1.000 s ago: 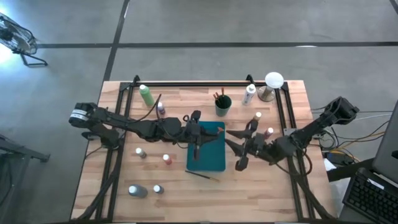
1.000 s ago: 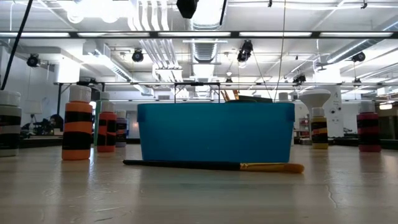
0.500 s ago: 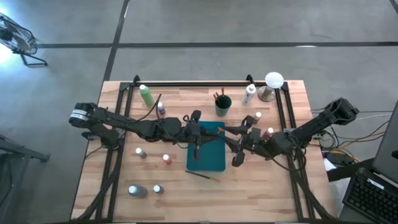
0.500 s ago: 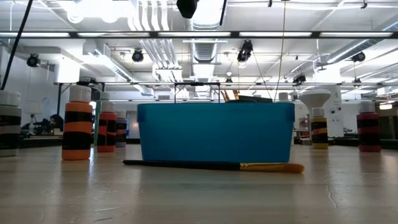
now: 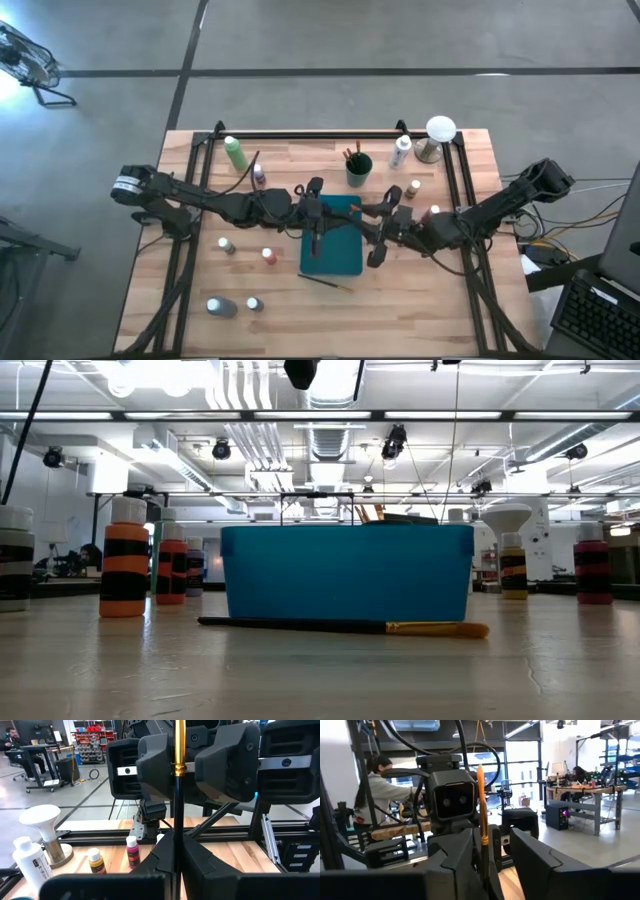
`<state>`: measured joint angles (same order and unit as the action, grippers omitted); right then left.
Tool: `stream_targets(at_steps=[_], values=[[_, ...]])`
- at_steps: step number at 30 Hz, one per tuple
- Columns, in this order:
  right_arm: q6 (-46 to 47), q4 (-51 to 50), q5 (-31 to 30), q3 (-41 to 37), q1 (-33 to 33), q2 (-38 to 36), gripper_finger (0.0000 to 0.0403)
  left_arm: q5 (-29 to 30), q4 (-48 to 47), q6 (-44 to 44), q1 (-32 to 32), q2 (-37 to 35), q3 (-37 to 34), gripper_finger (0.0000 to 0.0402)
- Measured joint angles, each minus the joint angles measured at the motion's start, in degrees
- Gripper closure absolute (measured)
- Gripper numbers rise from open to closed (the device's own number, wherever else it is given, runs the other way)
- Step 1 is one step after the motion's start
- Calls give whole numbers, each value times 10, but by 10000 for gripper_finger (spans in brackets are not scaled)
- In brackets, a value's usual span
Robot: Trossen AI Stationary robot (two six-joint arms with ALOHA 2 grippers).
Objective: Pick & Place Paint Supplies
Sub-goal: Put the gold paint brush into the green cup
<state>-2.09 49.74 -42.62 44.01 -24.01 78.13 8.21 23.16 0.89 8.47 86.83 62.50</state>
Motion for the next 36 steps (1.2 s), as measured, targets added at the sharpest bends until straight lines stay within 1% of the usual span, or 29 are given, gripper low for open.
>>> stream_targets(at_steps=[3,9,12,21,23,26,29,32,36], values=[[5,1,22,0,6,0,304,0,0,0,0,0,0,386],[6,0,45,0,18,1,352,0,0,0,0,0,0,386],[-8,-2,48,0,18,1,384,0,0,-1,0,0,0,386],[0,-12,47,3,18,1,391,-2,-2,-6,0,0,0,384],[3,-14,47,5,18,1,392,-2,-1,-11,0,0,0,368],[3,-16,50,6,16,-2,392,-1,-1,-14,-1,0,0,329],[7,-41,50,6,14,-18,393,18,-33,-8,-1,-10,0,296],[31,-116,50,6,14,-44,392,37,-83,-5,-2,-33,0,263],[66,-226,50,6,13,-82,392,84,-165,-6,-2,-69,0,217]])
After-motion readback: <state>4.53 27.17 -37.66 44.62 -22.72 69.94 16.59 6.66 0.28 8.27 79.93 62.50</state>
